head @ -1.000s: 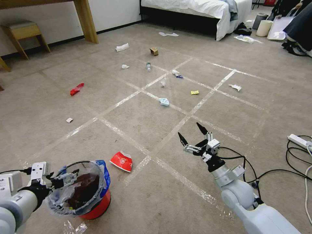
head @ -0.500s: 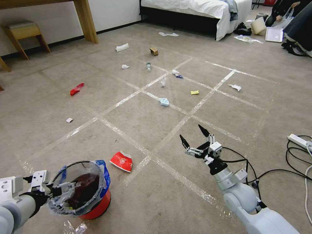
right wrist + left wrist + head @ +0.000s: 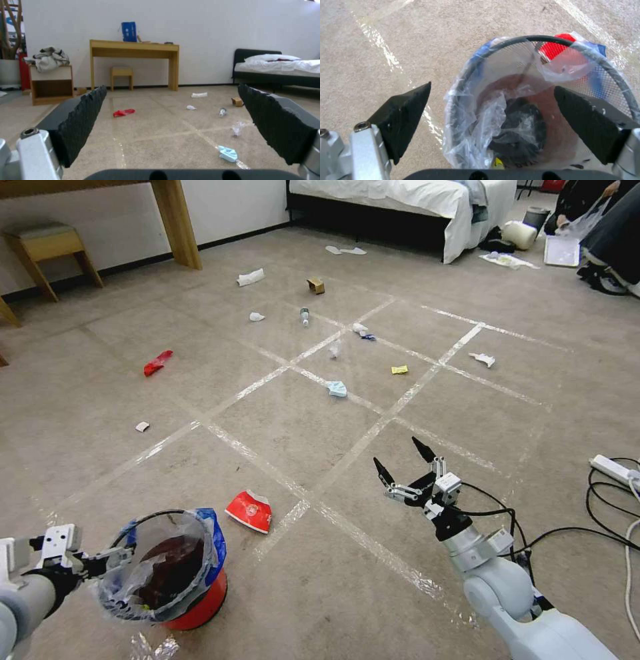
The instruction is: Pick up the trash bin and place the garbage on the floor into it.
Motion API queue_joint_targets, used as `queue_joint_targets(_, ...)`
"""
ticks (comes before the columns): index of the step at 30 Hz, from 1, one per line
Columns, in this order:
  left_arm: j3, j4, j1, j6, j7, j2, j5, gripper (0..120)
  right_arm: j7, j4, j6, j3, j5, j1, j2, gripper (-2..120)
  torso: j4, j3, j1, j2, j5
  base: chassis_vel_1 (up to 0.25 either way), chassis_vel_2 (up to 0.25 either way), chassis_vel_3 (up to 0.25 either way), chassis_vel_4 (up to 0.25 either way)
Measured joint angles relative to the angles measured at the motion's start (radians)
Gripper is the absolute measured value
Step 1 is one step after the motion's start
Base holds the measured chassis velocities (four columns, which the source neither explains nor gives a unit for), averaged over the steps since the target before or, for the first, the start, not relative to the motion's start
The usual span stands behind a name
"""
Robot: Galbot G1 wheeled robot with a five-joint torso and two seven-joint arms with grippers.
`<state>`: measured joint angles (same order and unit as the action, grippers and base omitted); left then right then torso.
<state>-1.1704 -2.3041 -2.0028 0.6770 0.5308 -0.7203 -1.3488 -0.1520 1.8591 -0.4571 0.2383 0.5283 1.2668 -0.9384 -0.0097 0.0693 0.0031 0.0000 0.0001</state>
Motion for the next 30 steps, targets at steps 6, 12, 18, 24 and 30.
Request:
queue_joint_targets(6,0.065,0.063,0.042,-0.013,-0.008,-0.006,0.018,98,0.0,-0.002,0.0,-0.001,0.002,-0.004,0.002,100,0.0001,0.0,0.0,0.0,-0.0002,0.0,0.0,0.0,0.0)
queue_joint_targets(12,0.089,0.126,0.071,-0.019,-0.028,0.0,0.023,98,0.0,-0.004,-0.002,0.002,0.003,-0.001,0.0,100,0.0,0.0,0.0,0.0,-0.0002,0.0,0.0,0.0,0.0)
queue_joint_targets(18,0.11,0.169,0.091,-0.021,-0.057,-0.005,0.013,98,-0.002,-0.011,-0.005,0.001,0.002,0.0,-0.004,100,0.0001,0.0,0.0,0.0,-0.0002,0.0,0.0,0.0,0.0)
queue_joint_targets(24,0.123,0.202,0.11,-0.025,-0.062,-0.004,0.006,98,-0.002,-0.014,-0.005,-0.003,0.002,-0.005,-0.006,100,0.0,0.0,0.0,0.0,-0.0002,0.0,0.0,0.0,0.0)
queue_joint_targets(30,0.14,0.235,0.13,-0.029,-0.093,-0.007,-0.001,98,-0.002,-0.018,-0.005,-0.008,0.002,-0.011,-0.007,100,0.0,0.0,0.0,0.0,-0.0001,0.0,0.0,0.0,0.0)
